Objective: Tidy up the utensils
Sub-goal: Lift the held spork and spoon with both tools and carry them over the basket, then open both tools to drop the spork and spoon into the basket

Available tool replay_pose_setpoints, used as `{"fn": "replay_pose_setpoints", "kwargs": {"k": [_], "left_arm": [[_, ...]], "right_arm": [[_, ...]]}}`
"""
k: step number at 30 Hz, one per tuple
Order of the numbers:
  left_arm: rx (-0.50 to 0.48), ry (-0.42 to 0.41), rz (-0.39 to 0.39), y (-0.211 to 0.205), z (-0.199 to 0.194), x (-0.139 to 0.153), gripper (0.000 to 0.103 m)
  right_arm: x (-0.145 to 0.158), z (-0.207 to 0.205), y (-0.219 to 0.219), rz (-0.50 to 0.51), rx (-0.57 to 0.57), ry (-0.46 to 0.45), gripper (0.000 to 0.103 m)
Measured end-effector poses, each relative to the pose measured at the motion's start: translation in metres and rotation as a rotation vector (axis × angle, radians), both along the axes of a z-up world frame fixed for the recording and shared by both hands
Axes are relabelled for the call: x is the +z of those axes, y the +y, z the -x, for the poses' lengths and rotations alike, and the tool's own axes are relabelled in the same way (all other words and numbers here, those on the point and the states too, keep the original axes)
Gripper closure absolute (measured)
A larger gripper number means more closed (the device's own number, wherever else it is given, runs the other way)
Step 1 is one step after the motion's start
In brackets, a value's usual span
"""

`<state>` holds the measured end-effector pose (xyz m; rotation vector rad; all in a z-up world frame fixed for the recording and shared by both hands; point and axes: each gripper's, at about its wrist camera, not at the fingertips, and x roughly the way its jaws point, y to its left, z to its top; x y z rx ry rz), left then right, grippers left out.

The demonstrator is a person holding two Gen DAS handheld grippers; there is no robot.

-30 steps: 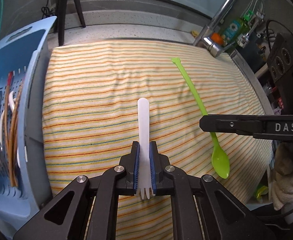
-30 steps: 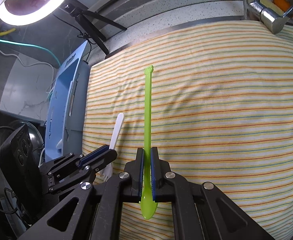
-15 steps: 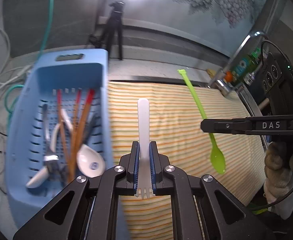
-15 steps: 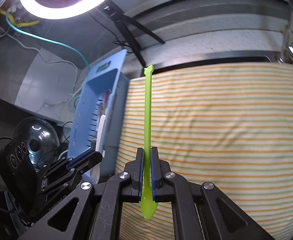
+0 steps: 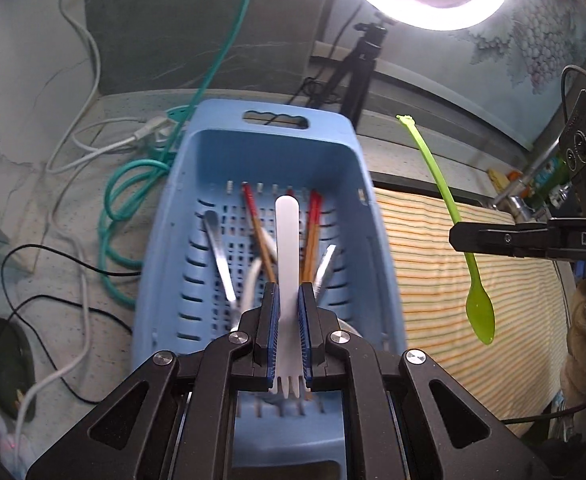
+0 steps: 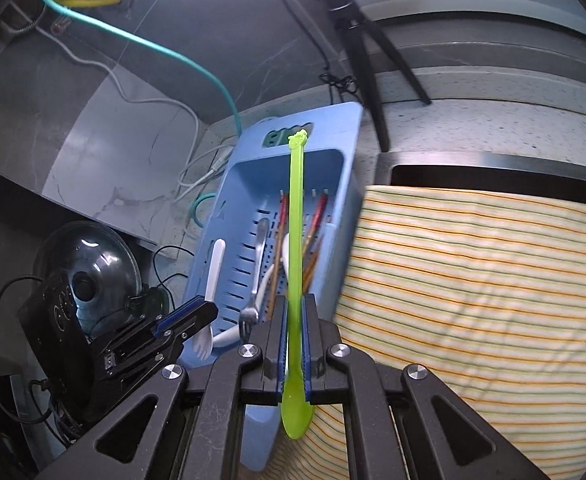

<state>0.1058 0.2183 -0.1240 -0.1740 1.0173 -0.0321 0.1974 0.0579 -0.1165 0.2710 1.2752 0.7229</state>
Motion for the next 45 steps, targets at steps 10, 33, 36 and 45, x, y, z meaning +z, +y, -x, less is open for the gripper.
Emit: {"fn": "replay_pose_setpoints", "kwargs": {"k": [10,33,36,45], "left_arm": [[0.024,0.018,-0.016,0.023,-0.02,-0.009,0.095],[0.055,0.032,-0.033,0.03,-0.029,-0.01,0.08],[0.057,0.031,-0.036,0.028,-0.028,-0.008,0.079],[0.064,0.019,-0.054,0.018,-0.02,0.001,0.068]], "right_arm": [[-0.019,-0.008,0.049,0.035,0.042,0.01,0.097],[-0.02,-0.013,0.069,0.094,0.09,-0.042,0.082],[-0.018,-0.013,0.067,0.093,0.093,-0.045,0.081],[-0.011,-0.01,0.058,0.095,0.106,-0.068,0.078]]}}
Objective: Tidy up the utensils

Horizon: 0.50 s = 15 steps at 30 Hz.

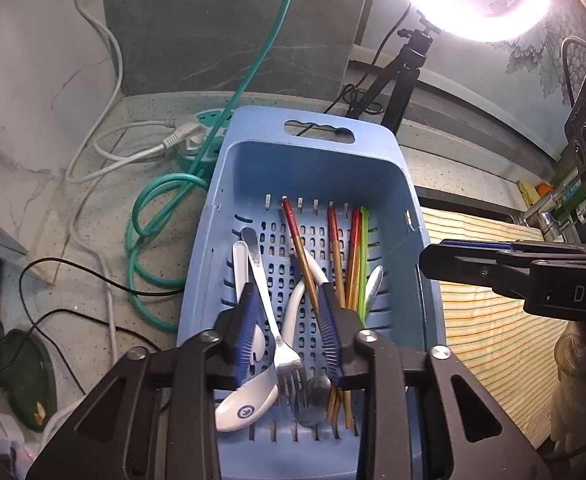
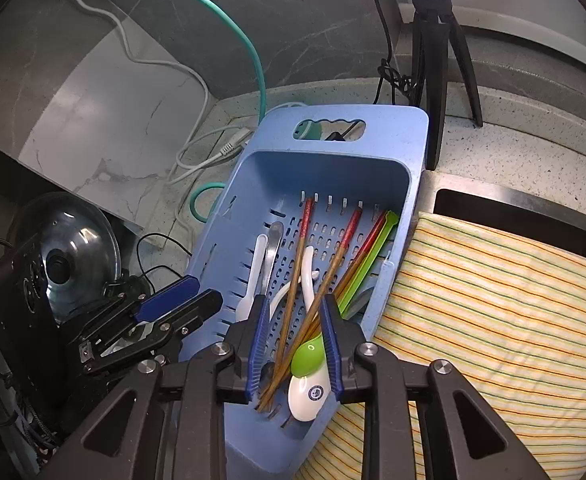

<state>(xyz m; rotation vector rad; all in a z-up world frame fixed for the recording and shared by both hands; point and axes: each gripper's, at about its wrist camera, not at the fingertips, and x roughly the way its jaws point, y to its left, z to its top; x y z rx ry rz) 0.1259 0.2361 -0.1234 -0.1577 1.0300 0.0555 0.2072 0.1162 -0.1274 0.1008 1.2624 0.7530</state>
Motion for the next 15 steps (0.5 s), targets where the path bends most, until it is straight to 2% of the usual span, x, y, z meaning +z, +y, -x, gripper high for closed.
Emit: {"fn": "replay_pose_setpoints", "kwargs": {"k": [5,7,12,14,15], "left_arm": [[0.014,-0.012,-0.013,-0.007,0.006,0.008,0.065],[0.018,-0.023,-0.02,-0.01,0.009,0.013,0.055],[0.03,-0.048,-0.04,-0.021,0.02,0.026,0.048],[0.035,-0.057,-0.052,-0.026,0.026,0.032,0.043],[0.035,-0.062,-0.062,-0.03,0.03,0.034,0.042]], "right_arm": [[0.008,0.004,-0.007,-0.007,0.015,-0.02,0.068],[0.013,0.006,-0.009,-0.008,0.021,-0.042,0.066],[0.025,0.012,-0.019,-0.009,0.038,-0.1,0.063],[0.03,0.014,-0.026,-0.016,0.038,-0.122,0.053],[0.032,0.016,-0.03,-0.015,0.04,-0.139,0.052]]}}
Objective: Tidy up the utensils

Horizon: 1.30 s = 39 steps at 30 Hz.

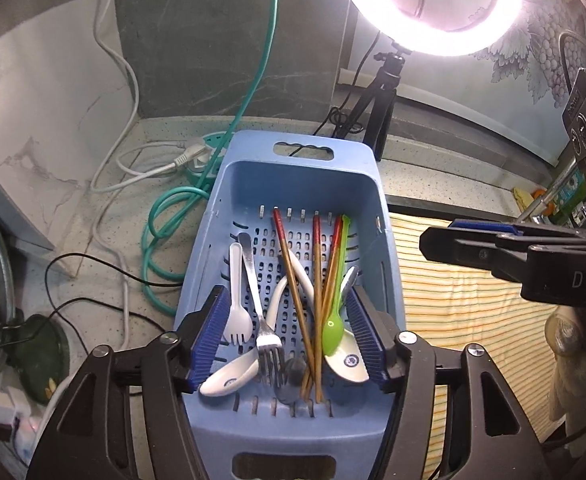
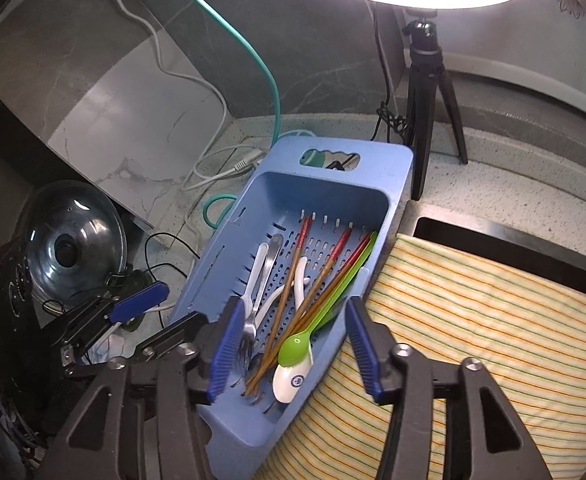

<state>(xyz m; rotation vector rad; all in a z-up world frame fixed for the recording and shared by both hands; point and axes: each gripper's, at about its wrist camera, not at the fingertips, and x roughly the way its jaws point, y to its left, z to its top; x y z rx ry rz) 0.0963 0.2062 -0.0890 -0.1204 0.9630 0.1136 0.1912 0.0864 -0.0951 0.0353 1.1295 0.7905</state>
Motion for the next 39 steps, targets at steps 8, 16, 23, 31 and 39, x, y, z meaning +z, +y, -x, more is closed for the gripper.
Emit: {"fn": "replay_pose_setpoints", "kwargs": {"k": [8,16,23,31,39], "left_arm": [[0.029,-0.051,-0.023,-0.022,0.031,0.023,0.035],[0.09,-0.13,-0.026,-0.044,0.058,0.048,0.028],[0.134,-0.14,-0.017,-0.053,0.078,0.057,0.028],[0.185,-0.145,-0.017,-0.058,0.096,0.063,0.027],[0.192,-0.152,-0.034,-0.064,0.099,0.067,0.026]], "right_arm": [[0.019,0.014,-0.03,0.013,0.035,-0.101,0.051],[0.043,0.036,-0.057,-0.003,0.038,-0.211,0.04],[0.063,0.058,-0.082,-0.018,0.034,-0.282,0.029],[0.072,0.064,-0.098,-0.021,0.014,-0.302,0.026],[0.072,0.066,-0.101,-0.013,0.022,-0.303,0.026]]}}
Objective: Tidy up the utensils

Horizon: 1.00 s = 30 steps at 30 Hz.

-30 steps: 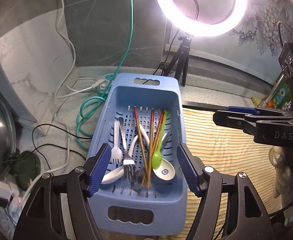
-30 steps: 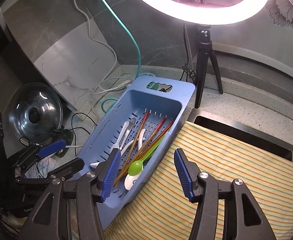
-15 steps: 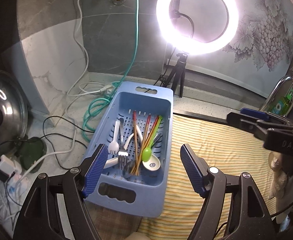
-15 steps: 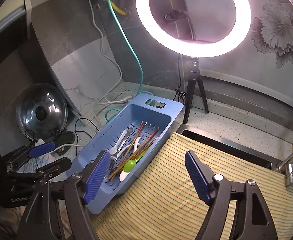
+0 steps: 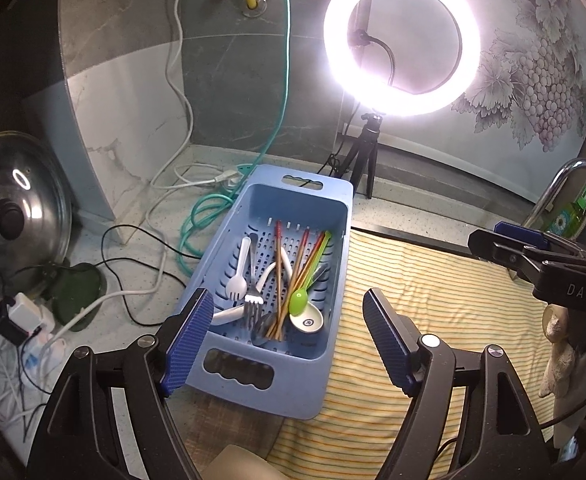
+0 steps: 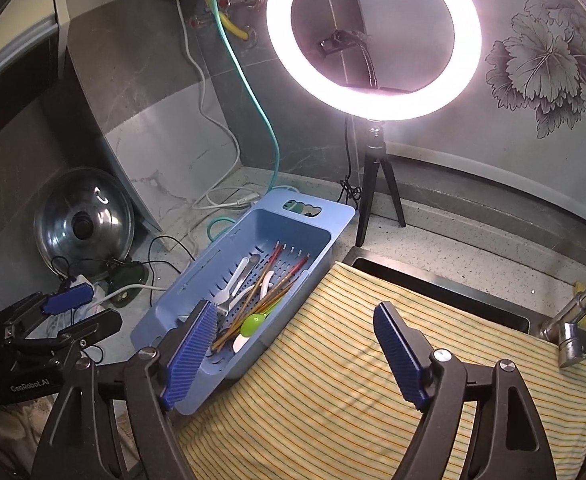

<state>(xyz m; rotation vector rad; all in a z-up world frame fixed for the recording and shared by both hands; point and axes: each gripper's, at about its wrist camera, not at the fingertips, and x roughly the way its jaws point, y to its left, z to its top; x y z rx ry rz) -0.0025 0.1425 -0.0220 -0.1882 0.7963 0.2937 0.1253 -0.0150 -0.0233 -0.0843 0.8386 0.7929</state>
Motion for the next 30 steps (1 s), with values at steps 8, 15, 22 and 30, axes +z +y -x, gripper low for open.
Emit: {"fn": "replay_pose_setpoints", "kwargs": {"k": [8,15,22,30], "left_arm": [[-0.004,0.002,-0.008,-0.0064,-0.0009,0.0019,0.025],[-0.013,-0.001,-0.012,-0.0085,-0.0011,0.0038,0.025],[-0.017,0.0,-0.018,-0.0097,-0.001,0.0042,0.024],[-0.028,-0.004,-0.021,-0.01,-0.0011,0.0065,0.024]], "right_arm": [[0.002,0.0018,-0.004,-0.003,-0.007,-0.006,0.025],[0.0013,0.0032,-0.0059,-0.004,-0.007,-0.002,0.025],[0.0009,0.0009,-0.0071,-0.007,-0.015,0.006,0.025],[0.0017,0.0013,-0.0094,-0.01,-0.019,0.004,0.025]]}}
